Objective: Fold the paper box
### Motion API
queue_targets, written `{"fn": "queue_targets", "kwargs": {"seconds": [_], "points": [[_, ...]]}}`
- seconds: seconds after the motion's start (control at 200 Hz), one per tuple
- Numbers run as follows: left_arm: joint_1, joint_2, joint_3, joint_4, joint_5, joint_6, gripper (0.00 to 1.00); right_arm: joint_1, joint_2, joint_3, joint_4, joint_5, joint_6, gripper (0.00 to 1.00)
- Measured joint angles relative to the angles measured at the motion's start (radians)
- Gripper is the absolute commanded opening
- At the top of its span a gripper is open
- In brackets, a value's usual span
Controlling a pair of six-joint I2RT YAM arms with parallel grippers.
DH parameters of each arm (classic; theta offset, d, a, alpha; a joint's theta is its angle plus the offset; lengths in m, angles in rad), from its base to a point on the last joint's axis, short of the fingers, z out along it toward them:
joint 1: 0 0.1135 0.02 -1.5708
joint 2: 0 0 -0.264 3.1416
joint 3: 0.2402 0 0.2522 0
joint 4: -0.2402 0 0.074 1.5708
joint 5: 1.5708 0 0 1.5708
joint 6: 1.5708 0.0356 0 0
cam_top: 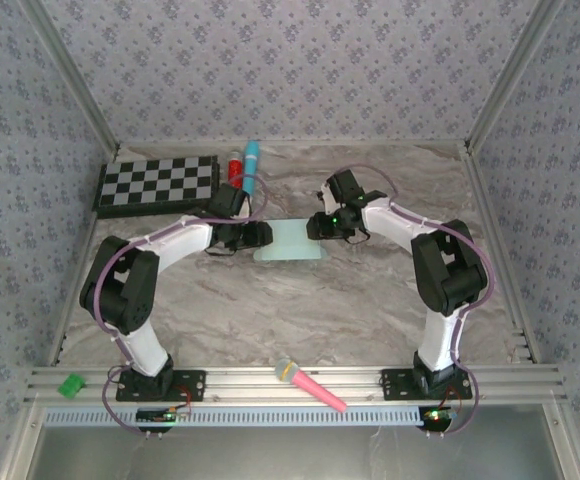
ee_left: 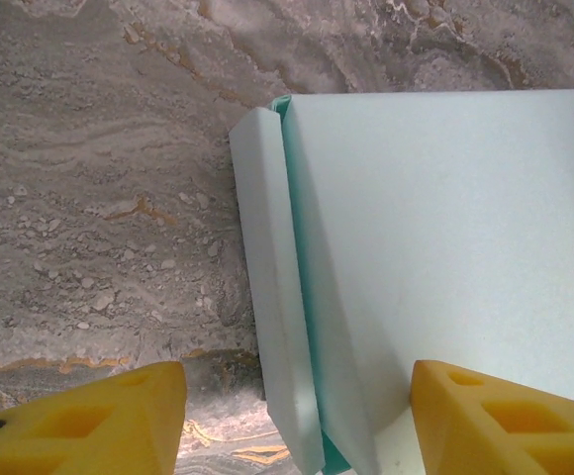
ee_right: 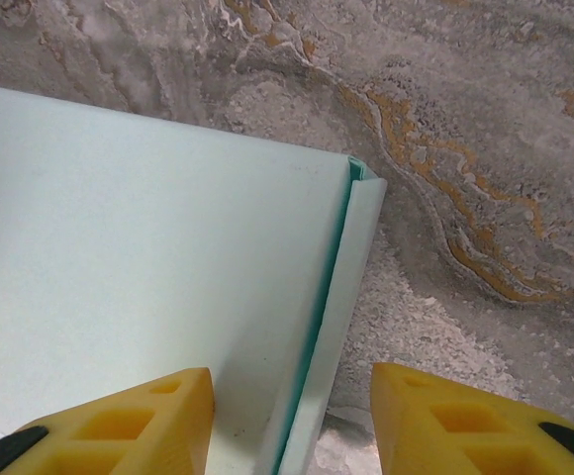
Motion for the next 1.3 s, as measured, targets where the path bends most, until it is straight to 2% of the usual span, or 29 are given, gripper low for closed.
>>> {"fn": "queue_targets", "kwargs": {"seconds": [0.51, 0.71, 1.034, 1.299], "points": [[-0.010, 0.016, -0.001, 0.002, -0.004, 0.000, 0.53, 0.014, 0.020, -0.005, 0.007, 0.019, 0.000, 0.37], [-0.016, 0.042, -0.001, 0.005, -0.003, -0.001, 0.47, 0.021, 0.031, -0.005, 0.011, 0.022, 0.004, 0.30], [-0.026, 0.043, -0.009, 0.026, -0.004, -0.010, 0.40, 0.033, 0.064, 0.044, 0.004, 0.050, -0.005, 0.29], [-0.047, 0.004, -0.056, 0.052, -0.039, -0.041, 0.40, 0.041, 0.120, 0.125, -0.020, 0.051, -0.052, 0.29]]}}
